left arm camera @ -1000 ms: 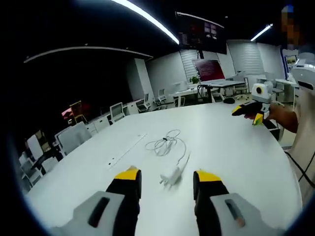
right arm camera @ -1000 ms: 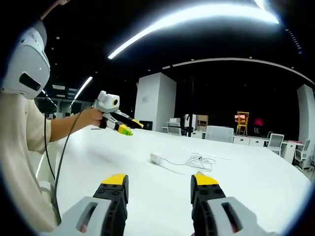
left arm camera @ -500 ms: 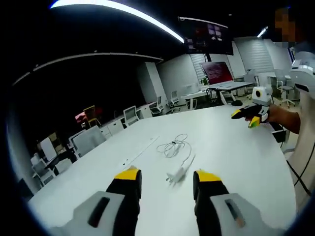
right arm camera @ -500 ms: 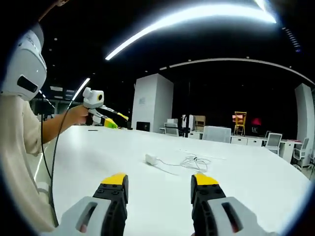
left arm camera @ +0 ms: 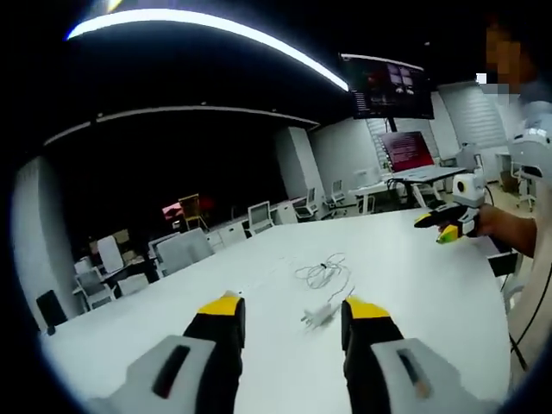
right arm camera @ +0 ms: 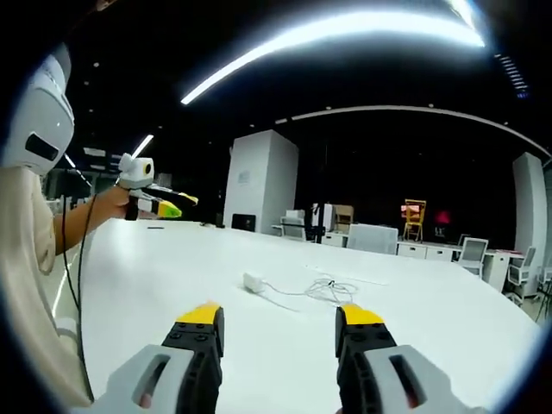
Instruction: Plug the desk Type‑C cable into the charger adapter.
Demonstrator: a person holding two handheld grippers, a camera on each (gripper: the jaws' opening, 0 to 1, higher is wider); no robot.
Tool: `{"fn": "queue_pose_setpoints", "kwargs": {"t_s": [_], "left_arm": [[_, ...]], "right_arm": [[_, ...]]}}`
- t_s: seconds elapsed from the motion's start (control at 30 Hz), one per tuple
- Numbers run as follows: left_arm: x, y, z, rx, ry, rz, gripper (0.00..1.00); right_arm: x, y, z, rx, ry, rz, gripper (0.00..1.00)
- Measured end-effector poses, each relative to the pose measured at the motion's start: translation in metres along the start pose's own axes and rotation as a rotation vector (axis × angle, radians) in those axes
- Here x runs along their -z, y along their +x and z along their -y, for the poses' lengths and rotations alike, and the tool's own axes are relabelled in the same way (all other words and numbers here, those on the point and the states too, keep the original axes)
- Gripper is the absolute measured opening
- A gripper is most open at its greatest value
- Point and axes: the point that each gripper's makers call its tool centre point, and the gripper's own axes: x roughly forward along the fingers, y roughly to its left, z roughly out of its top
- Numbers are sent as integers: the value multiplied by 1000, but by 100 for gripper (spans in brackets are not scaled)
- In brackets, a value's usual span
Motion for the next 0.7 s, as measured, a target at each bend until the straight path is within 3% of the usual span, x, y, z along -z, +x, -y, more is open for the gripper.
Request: {"fn": "queue_pose_setpoints", "kwargs": {"t_s": [0.37,0.7], "left_arm": [[20,-24,17,-77,-27,22,49],[35,-53,8,-216,-63,72,50]], "right_arm": [[-2,9,-3,-12,-9,-15,53],[3,25,16,4,18,-22,54]]}}
